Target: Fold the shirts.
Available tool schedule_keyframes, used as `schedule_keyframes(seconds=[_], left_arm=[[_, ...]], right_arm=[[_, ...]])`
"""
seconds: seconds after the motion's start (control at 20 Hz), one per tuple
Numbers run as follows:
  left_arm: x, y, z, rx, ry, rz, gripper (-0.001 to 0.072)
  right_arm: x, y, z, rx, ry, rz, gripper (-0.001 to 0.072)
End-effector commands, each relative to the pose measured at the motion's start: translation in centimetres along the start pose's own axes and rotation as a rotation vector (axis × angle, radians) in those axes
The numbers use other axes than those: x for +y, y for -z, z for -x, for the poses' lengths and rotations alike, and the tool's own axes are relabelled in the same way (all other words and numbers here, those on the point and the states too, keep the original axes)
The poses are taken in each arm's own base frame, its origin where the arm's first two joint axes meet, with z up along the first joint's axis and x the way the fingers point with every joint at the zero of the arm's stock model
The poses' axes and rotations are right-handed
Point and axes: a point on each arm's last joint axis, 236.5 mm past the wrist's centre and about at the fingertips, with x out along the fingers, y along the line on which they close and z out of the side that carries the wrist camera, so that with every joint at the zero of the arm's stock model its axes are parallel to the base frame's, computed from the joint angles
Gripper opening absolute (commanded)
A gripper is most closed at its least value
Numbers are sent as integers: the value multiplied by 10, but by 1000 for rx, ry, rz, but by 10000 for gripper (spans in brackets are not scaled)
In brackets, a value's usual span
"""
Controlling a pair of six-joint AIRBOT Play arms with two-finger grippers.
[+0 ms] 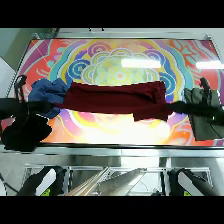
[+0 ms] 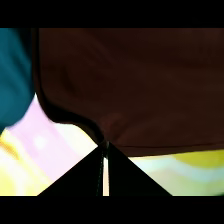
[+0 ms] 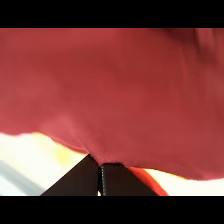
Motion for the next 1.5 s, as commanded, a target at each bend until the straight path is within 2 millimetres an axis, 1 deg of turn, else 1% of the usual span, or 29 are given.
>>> schedule_keyframes(seconds=[0.0,0.05,0.1,0.15,0.25,0.3,0.4,0.5,0.6,0.7,0.75,0.85,0.9,0.95,1.0,1.05,1.1,1.15,1.2,1.25,1.35,1.45], left_arm=[[4,-53,-38,-56,-20,-54,16],[5,-70,-53,-62,-21,-67,16],[7,-81,-67,-55,-21,-79,16],[10,-89,-83,-41,-15,-85,16],[19,-103,-111,-28,-13,-83,16],[29,-107,-125,-25,-20,-72,16],[44,-109,-148,-5,-24,-54,16],[52,-106,-168,22,-19,-46,17],[49,-97,-186,71,6,-70,17],[45,-91,-199,108,27,-75,17],[46,-94,-200,105,28,-78,17],[45,-108,-193,82,27,-91,17],[45,-111,-188,89,27,-106,17],[44,-112,-182,106,32,-119,20],[38,-112,-177,121,53,-123,165],[33,-115,-173,130,66,-133,677],[29,-119,-168,130,73,-135,671],[26,-125,-162,127,78,-150,670],[22,-133,-156,115,80,-150,670],[19,-141,-150,103,81,-141,670],[8,-150,-141,98,96,-146,670],[-9,-153,-138,109,114,-174,669]], right_arm=[[-11,-69,-43,-79,-38,73,20],[-18,-80,-57,-69,-41,84,19],[-29,-90,-71,-60,-42,81,20],[-41,-95,-84,-53,-37,75,20],[-66,-99,-107,-33,-30,70,20],[-78,-96,-118,-18,-28,57,20],[-99,-80,-135,21,-26,17,19],[-113,-65,-148,53,-27,5,20],[-121,-57,-155,70,-26,-6,20],[-128,-57,-156,68,-9,-5,20],[-130,-61,-154,62,-2,7,21],[-128,-77,-142,44,-4,38,21],[-127,-85,-133,43,-8,35,54],[-128,-88,-125,51,-11,2,303],[-128,-87,-117,70,-19,-31,545],[-132,-87,-109,87,-16,-44,628],[-143,-87,-99,105,21,-68,660],[-160,-85,-88,121,81,-91,661],[-175,-82,-80,133,128,-115,685],[-184,-78,-75,141,149,-141,720],[-190,-69,-77,162,136,-197,720],[-186,-54,-89,211,95,-221,720]])
